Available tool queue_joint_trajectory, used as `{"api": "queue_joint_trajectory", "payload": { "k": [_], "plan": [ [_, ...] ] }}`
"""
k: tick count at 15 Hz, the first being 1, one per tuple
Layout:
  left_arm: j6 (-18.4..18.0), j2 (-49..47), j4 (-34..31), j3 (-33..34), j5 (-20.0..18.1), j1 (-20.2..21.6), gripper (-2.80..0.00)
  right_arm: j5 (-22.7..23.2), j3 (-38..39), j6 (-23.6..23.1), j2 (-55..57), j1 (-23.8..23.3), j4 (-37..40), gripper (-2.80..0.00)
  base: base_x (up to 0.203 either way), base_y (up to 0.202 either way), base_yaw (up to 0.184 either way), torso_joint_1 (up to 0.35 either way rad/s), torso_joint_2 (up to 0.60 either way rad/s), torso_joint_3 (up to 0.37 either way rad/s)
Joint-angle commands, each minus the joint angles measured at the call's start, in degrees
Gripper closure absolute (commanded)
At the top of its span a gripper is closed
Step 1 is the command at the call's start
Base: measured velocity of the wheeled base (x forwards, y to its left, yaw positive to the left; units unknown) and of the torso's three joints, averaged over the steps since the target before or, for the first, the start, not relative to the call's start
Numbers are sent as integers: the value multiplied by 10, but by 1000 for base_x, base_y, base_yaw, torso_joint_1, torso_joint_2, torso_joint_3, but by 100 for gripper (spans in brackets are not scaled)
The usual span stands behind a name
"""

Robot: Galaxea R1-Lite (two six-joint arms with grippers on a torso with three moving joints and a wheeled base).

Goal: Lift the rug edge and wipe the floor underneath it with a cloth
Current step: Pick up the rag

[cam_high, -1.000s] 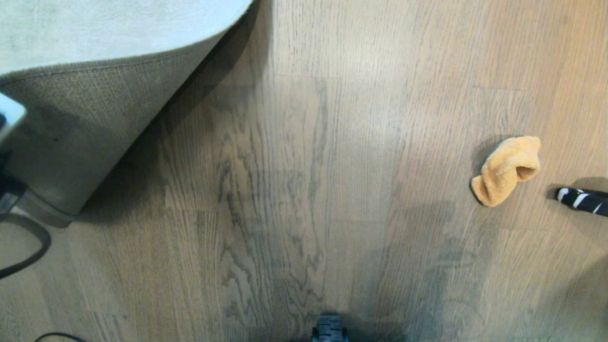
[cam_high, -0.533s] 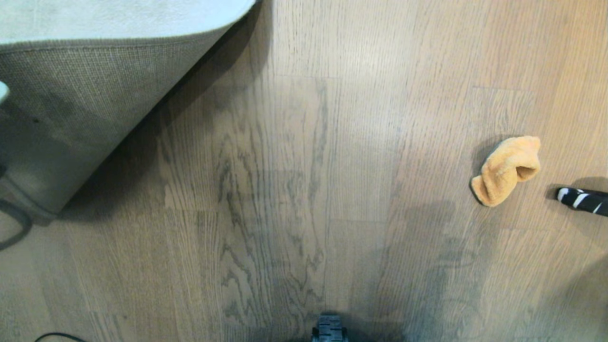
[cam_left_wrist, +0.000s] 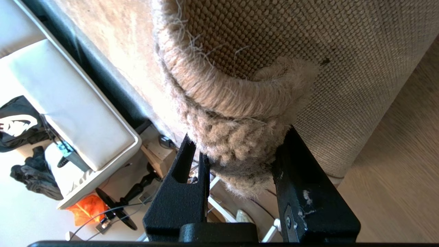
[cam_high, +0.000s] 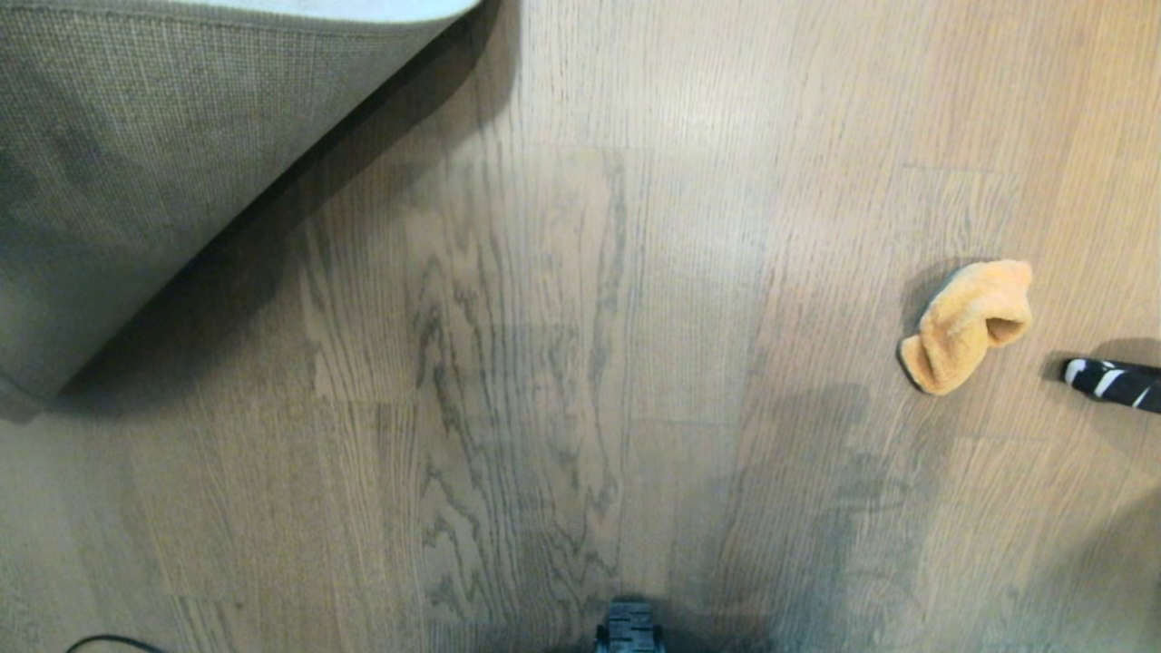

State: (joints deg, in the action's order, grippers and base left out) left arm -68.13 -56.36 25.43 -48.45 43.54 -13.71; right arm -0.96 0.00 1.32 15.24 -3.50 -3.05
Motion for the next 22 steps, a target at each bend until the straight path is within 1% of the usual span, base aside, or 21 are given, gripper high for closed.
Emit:
{"api": "queue_joint_trajectory", "payload": {
  "k": [1, 2, 22],
  "plan": [
    [-11, 3, 2, -16, 2, 0, 0, 0, 0, 0, 0, 0, 0, 0, 0, 0, 0, 0, 0, 0],
    [-18, 3, 2, -19, 3, 0, 0, 0, 0, 0, 0, 0, 0, 0, 0, 0, 0, 0, 0, 0],
    [-17, 0, 3, -16, 8, -10, 0, 0, 0, 0, 0, 0, -1, 0, 0, 0, 0, 0, 0, 0]
  ]
}}
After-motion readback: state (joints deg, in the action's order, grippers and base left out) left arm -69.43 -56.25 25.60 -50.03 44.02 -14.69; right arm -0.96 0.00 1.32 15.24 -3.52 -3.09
